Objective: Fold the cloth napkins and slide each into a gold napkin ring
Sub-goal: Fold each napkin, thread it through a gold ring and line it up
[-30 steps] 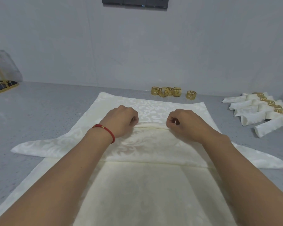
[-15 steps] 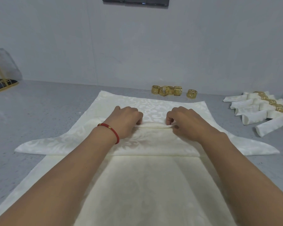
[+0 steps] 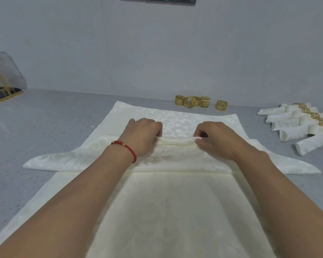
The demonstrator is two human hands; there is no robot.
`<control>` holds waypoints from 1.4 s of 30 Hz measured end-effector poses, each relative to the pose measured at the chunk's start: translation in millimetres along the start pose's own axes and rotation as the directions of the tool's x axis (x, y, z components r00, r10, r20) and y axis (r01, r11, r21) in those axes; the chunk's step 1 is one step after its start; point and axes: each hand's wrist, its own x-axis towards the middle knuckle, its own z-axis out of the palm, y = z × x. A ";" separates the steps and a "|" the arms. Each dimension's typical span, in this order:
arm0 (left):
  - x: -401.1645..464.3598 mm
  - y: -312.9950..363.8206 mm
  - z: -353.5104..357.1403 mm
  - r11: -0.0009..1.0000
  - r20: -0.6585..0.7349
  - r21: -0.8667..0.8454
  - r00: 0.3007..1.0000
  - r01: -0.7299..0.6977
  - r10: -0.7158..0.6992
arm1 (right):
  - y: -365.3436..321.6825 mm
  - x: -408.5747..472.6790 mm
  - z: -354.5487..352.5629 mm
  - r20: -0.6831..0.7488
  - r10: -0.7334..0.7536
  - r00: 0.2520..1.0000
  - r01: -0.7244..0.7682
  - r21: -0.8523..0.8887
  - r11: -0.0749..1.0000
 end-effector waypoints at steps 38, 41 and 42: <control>-1.2 -2.5 -5.4 0.998 0.132 -0.057 0.991 0.002 0.005 | 7.2 -1.8 1.5 -0.085 0.019 0.996 -0.005 0.161 0.987; 0.0 -0.5 -2.9 0.996 0.018 0.049 0.997 -0.076 0.076 | 5.5 2.3 4.1 -0.100 -0.005 0.995 0.015 0.104 0.994; 0.3 0.4 -2.5 0.994 0.017 0.055 0.995 -0.096 0.095 | 5.6 2.5 2.8 -0.064 -0.010 0.998 0.016 0.092 0.996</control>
